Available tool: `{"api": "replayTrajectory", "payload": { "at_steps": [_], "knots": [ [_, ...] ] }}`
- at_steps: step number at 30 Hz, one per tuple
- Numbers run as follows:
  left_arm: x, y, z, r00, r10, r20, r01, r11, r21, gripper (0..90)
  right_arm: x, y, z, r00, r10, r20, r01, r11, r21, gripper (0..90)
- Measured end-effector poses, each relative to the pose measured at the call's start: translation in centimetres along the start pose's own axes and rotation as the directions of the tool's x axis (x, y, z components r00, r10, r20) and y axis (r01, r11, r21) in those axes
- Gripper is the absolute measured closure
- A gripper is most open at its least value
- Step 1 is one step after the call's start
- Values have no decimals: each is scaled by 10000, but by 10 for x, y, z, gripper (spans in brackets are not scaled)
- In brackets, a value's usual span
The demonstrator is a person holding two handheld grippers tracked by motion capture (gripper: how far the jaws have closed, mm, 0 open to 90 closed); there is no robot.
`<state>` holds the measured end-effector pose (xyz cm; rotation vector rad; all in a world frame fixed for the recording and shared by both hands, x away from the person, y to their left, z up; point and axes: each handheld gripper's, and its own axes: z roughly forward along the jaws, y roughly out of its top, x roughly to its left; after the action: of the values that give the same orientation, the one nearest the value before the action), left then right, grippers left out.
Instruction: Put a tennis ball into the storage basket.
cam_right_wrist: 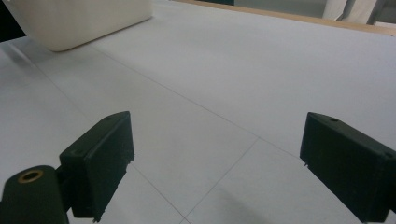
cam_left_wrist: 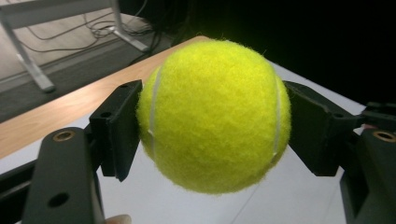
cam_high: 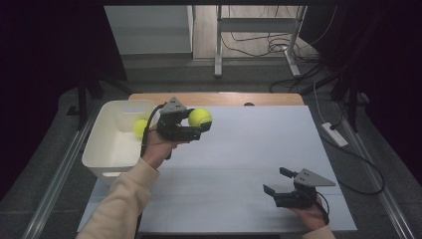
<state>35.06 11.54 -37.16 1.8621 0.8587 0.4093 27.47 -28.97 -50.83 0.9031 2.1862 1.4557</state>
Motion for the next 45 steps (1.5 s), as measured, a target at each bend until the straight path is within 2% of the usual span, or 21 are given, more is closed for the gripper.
{"api": "replayTrajectory", "payload": {
  "at_steps": [9, 12, 31, 45],
  "knots": [
    [10, -3, -15, 9993, -209, -323, 203, 9996, -186, 265, 0, 0, 0, 10000, -31, -7, 31, 10000, 31, 100],
    [13, -5, -18, 9985, -169, -527, 157, 9996, -219, 265, 0, 0, 0, 10000, -37, 2, 37, 10000, 31, 100],
    [26, -8, -34, 9950, -322, -941, 284, 9987, -418, 265, 1, 0, 0, 10000, -40, 11, 40, 10000, 34, 101],
    [37, -13, -44, 9901, -575, -1277, 511, 9973, -533, 265, 1, 1, 0, 10000, -52, 13, 52, 10000, 43, 101]
  ]
}}
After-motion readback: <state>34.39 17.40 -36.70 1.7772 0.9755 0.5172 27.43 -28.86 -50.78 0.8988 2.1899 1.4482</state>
